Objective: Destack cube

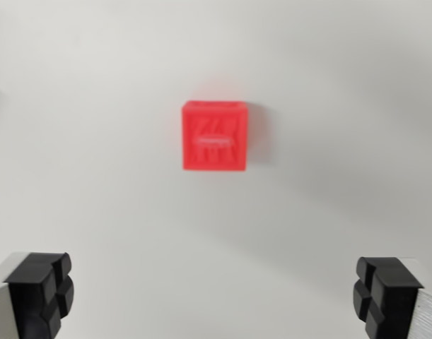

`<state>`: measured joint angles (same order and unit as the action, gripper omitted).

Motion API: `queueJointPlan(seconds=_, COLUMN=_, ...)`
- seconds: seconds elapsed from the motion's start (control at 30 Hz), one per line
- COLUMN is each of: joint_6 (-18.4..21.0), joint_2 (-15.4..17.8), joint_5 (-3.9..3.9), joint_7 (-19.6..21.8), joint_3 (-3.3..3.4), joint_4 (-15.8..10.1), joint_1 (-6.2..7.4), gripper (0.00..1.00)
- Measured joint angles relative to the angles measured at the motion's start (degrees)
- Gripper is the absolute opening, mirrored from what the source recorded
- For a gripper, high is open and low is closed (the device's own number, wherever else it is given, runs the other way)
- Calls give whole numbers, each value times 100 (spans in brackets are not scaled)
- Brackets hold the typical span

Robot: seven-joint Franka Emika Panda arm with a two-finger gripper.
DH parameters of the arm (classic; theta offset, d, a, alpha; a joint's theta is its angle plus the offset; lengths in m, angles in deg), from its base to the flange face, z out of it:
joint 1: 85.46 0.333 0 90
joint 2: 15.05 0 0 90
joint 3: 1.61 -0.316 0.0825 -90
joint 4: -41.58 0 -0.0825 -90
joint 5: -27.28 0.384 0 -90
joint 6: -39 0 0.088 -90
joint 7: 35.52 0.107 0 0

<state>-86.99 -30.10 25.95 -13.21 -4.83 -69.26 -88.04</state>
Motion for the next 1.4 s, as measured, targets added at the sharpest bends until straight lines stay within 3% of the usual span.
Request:
queueJointPlan(seconds=0.63, joint_6=684, joint_2=320, joint_5=25, joint_7=-19, joint_3=-1, joint_4=366, joint_1=3, gripper=100)
queueJointPlan(seconds=1.4, joint_6=796, joint_2=347, joint_5=28, joint_7=-22, joint_3=0, joint_4=438, joint_1=3, gripper=100)
